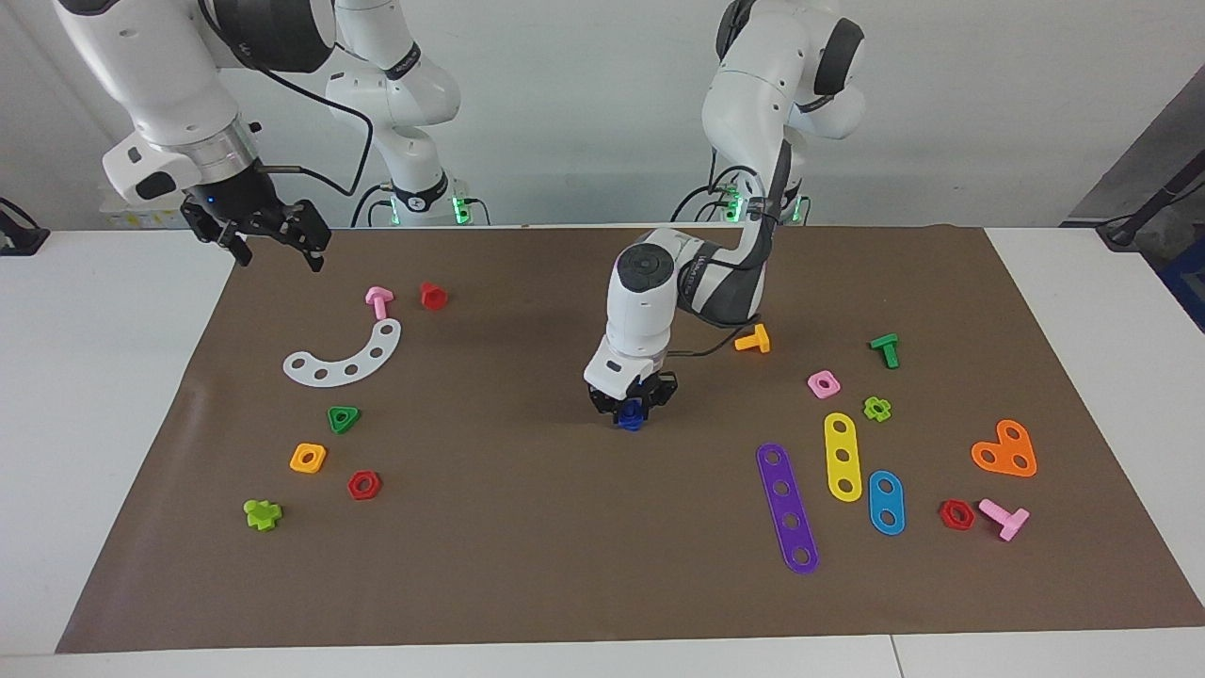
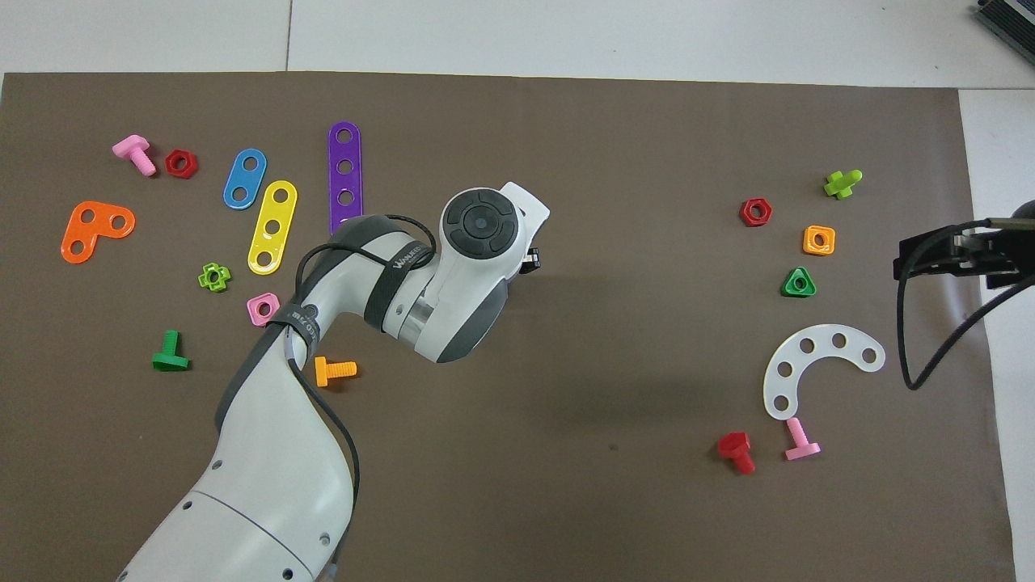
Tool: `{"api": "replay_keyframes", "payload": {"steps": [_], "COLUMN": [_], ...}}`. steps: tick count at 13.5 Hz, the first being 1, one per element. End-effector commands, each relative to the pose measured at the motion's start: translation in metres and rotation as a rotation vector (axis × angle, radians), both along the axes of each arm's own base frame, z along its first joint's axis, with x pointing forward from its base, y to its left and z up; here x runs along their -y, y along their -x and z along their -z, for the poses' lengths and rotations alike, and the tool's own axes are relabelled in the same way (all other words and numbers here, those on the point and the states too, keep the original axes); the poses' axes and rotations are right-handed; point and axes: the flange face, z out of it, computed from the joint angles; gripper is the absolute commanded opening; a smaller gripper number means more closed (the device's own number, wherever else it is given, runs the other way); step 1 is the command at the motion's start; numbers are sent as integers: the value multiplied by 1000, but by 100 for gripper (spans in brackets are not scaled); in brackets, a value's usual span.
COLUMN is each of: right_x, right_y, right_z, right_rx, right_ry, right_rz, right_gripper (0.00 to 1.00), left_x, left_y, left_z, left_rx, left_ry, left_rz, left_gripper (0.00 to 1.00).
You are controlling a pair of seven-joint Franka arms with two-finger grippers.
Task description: Unscrew and place screws in storage area
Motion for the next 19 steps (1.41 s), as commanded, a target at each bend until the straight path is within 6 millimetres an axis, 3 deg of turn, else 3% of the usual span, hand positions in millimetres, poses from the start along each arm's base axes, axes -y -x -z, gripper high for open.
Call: {"api": "replay_keyframes", "payload": {"steps": [1, 5, 7, 9, 13, 16, 19], "right_x": [0, 0, 0, 0, 0, 0, -1], "right_y": [6, 6, 6, 6, 6, 5, 6], "right_z": [-1, -1, -1, -1, -1, -1, -1], "right_rx": [-1, -1, -1, -1, -1, 2, -1], "right_ry": [-8, -8, -8, -8, -8, -7, -8], "right_rz": [14, 14, 16, 14, 14, 17, 13], "right_gripper": [100, 100, 100, 100, 100, 100, 100], "left_x": [0, 0, -14, -42, -125, -185, -227], "left_y": [-8, -16, -27, -45, -76, -73, -63], "left_z": [-15, -48, -58, -61, -86, -75, -48], "left_rx": [-14, -29, -31, -30, -42, -82, -106], "left_ry": [-30, -6, -9, -2, 59, 47, 42], "left_rz": [-5, -27, -51, -83, -7, 95, 186], "left_gripper": [42, 43, 43, 42, 42, 42, 41]}}
